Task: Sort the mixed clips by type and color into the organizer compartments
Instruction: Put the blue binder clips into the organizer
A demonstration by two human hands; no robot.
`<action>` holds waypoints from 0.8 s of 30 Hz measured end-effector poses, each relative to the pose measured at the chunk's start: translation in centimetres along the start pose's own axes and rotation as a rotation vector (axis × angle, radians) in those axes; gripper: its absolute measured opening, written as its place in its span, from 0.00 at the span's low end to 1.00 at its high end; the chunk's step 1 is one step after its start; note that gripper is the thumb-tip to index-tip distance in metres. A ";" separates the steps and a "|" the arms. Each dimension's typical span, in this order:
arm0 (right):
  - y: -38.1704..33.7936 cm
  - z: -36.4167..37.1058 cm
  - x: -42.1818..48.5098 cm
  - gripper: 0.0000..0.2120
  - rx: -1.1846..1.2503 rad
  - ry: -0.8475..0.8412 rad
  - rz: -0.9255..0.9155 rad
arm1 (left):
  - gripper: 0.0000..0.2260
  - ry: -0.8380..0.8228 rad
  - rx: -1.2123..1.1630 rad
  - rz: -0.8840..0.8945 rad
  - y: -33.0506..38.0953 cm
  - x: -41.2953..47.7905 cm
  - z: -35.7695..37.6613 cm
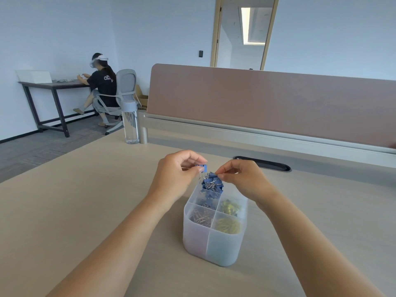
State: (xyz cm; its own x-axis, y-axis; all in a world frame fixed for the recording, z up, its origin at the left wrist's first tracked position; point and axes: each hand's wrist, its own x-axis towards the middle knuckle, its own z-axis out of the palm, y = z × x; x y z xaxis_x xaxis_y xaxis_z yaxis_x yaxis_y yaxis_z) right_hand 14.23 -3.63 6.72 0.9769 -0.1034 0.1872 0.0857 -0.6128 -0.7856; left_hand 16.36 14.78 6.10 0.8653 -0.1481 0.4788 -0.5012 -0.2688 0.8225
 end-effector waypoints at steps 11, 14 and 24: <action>0.5 0.1 0.2 0.12 0.012 0.003 -0.011 | 0.12 -0.119 0.036 0.010 0.3 -0.5 0.6; 0.7 0.0 0.2 0.12 0.009 0.011 -0.005 | 0.11 -0.173 0.074 0.031 0.6 -0.8 0.6; 1.1 -0.3 0.1 0.04 0.016 -0.020 -0.045 | 0.03 -0.257 0.388 0.215 -0.3 -0.2 -0.2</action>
State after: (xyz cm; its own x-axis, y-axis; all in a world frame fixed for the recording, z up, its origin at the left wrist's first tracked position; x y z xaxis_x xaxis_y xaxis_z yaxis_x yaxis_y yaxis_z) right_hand 14.39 -4.50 6.05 0.9756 -0.0599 0.2111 0.1330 -0.6039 -0.7859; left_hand 16.32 15.10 5.77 0.7412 -0.4553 0.4932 -0.6706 -0.5332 0.5157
